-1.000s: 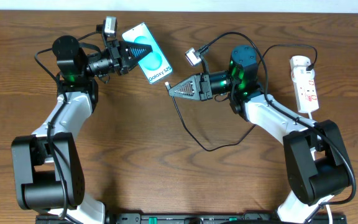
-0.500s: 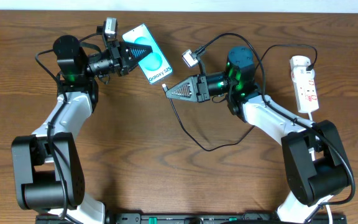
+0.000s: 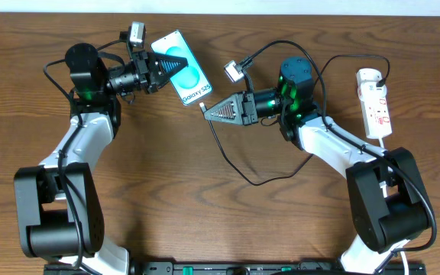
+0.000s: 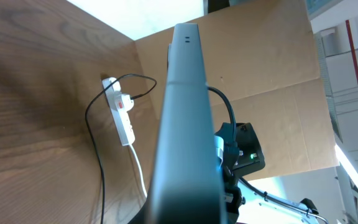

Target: Plug charger to phone and switch on socket

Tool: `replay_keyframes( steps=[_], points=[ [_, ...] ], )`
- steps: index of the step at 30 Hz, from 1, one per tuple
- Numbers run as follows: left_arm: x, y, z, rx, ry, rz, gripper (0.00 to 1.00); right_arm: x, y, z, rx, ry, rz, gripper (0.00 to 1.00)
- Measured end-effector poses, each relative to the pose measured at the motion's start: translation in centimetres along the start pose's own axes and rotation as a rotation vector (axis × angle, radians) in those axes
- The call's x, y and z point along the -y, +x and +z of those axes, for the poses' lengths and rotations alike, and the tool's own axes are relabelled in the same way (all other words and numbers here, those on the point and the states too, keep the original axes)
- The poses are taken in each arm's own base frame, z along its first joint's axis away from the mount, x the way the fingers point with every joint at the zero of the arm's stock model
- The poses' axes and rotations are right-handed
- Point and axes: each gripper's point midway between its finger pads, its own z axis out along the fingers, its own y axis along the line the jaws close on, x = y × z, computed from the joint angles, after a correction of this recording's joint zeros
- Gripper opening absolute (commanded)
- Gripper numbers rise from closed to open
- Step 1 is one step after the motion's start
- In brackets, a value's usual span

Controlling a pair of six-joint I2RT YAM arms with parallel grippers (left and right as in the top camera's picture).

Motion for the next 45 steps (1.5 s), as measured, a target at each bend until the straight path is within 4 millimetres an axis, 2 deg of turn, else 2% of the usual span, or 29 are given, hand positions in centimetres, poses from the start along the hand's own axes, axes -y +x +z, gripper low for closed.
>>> replay_keyframes(
  steps=[45],
  points=[
    [0.16, 0.02, 0.11, -0.001, 0.004, -0.03, 0.07, 0.42, -0.59, -0.02, 0.035, 0.024, 0.006, 0.01]
  ],
)
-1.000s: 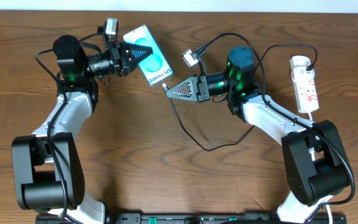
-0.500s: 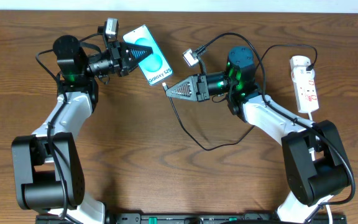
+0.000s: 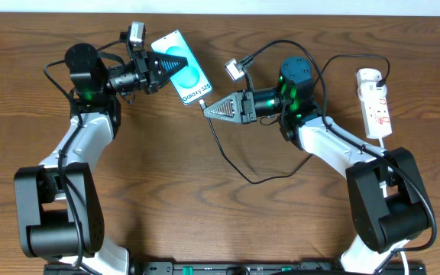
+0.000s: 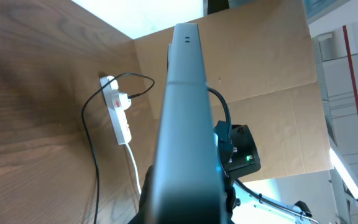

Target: Plug charger to phone and switch on socket

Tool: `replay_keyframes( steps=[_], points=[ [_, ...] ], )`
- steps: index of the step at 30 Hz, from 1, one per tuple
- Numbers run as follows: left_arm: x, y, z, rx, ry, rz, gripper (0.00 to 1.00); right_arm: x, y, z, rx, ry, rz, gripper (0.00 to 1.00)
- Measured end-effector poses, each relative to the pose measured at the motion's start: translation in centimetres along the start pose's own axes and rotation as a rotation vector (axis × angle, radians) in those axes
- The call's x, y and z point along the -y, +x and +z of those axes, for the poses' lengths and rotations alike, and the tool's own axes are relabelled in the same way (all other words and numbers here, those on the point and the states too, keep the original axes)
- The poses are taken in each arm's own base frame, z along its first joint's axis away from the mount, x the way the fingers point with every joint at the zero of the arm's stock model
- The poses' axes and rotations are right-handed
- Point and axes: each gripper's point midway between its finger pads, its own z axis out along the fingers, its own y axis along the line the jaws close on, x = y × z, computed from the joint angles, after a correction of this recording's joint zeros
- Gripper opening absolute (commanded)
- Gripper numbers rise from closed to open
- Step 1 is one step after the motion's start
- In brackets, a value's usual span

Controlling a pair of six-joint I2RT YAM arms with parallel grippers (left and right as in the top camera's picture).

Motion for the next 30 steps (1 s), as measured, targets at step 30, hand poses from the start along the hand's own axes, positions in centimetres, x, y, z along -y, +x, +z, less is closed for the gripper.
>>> replay_keyframes(
  steps=[30],
  points=[
    [0.4, -0.4, -0.4, 0.013, 0.007, 0.04, 0.07, -0.2, 0.3, 0.0, -0.015, -0.01, 0.002, 0.01]
  ],
)
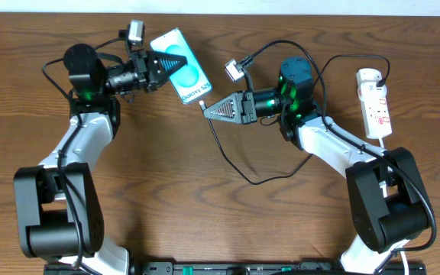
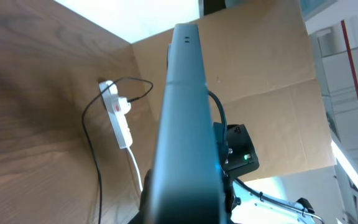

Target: Plug charger to phone and switch on socket

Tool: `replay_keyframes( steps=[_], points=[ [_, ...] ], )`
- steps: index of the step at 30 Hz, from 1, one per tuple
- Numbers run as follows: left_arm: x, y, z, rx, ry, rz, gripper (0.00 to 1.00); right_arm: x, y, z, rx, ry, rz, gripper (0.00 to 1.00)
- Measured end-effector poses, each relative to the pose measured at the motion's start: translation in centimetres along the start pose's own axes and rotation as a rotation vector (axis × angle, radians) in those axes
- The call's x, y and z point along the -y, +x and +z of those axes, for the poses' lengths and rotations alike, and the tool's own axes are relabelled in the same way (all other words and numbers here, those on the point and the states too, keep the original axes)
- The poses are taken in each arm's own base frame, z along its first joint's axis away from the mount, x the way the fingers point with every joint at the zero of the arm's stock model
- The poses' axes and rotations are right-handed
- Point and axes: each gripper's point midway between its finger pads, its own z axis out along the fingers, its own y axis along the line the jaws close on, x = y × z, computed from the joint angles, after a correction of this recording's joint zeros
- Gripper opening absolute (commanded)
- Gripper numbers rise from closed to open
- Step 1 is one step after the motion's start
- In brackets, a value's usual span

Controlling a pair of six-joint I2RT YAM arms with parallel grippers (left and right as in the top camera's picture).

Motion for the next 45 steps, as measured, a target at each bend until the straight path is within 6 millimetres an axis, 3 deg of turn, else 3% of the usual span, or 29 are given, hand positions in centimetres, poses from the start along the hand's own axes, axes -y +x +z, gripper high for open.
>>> replay_keyframes(
  steps=[45],
  points=[
    [0.16, 0.5, 0.63, -0.02, 0.007, 0.0, 0.07, -0.16, -0.11, -0.07, 0.001, -0.004, -0.016, 0.01]
  ],
)
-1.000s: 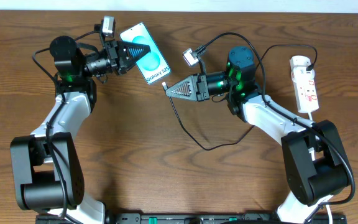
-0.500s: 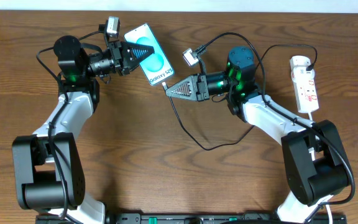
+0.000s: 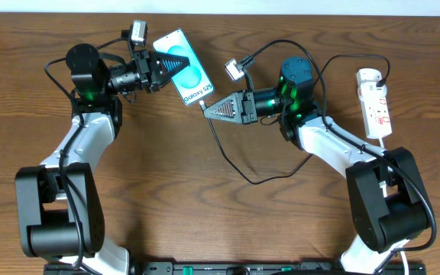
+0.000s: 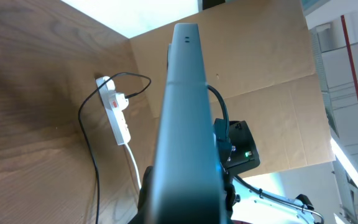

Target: Plug charger to phone and switch on socket

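A phone (image 3: pixel 183 67) with a lit blue screen is held off the table at the back, my left gripper (image 3: pixel 176 64) shut on it. In the left wrist view the phone's edge (image 4: pixel 184 118) fills the middle. My right gripper (image 3: pixel 207 108) is shut on the charger plug, whose tip sits just below the phone's lower end. The black cable (image 3: pixel 235 164) loops over the table from there. The white socket strip (image 3: pixel 375 103) lies at the far right with a plug in it; the socket strip (image 4: pixel 115 111) also shows in the left wrist view.
The wooden table (image 3: pixel 205 214) spreads under both arms. A cardboard wall (image 4: pixel 253 56) stands behind the table in the left wrist view. The right arm's base (image 3: pixel 392 198) sits at the front right, the left arm's base (image 3: pixel 52 206) at the front left.
The phone in my left gripper has shifted slightly, a little to the right and down toward the plug. The right gripper with the plug has stayed in place.
Through all earlier moments my left gripper held the phone raised and my right gripper held the plug just below its lower end. The phone made small shifts back and forth; the plug tip stays at the phone's bottom edge now.
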Tool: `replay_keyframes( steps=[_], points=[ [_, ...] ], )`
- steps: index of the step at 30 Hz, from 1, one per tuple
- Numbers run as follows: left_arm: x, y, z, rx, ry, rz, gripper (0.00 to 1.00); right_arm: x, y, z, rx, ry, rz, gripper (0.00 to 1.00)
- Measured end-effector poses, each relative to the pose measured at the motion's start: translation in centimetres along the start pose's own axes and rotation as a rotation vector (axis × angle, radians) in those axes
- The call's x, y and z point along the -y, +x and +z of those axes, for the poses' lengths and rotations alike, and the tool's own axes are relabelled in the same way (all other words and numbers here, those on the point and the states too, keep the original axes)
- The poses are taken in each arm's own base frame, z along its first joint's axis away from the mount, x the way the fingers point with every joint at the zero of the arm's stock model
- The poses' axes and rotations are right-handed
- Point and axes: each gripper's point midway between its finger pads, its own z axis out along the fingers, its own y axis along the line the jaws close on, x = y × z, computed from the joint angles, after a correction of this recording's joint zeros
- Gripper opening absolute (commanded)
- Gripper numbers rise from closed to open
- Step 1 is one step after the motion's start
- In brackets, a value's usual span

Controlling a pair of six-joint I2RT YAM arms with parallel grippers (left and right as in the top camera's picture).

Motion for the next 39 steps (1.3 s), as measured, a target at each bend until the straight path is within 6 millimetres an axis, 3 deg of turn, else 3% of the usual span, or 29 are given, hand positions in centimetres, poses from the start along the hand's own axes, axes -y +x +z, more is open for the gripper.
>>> replay_keyframes(
  steps=[39],
  points=[
    [0.09, 0.32, 0.0, -0.018, 0.005, 0.003, 0.07, 0.01, -0.36, -0.03, 0.017, 0.006, 0.001, 0.01]
  ],
)
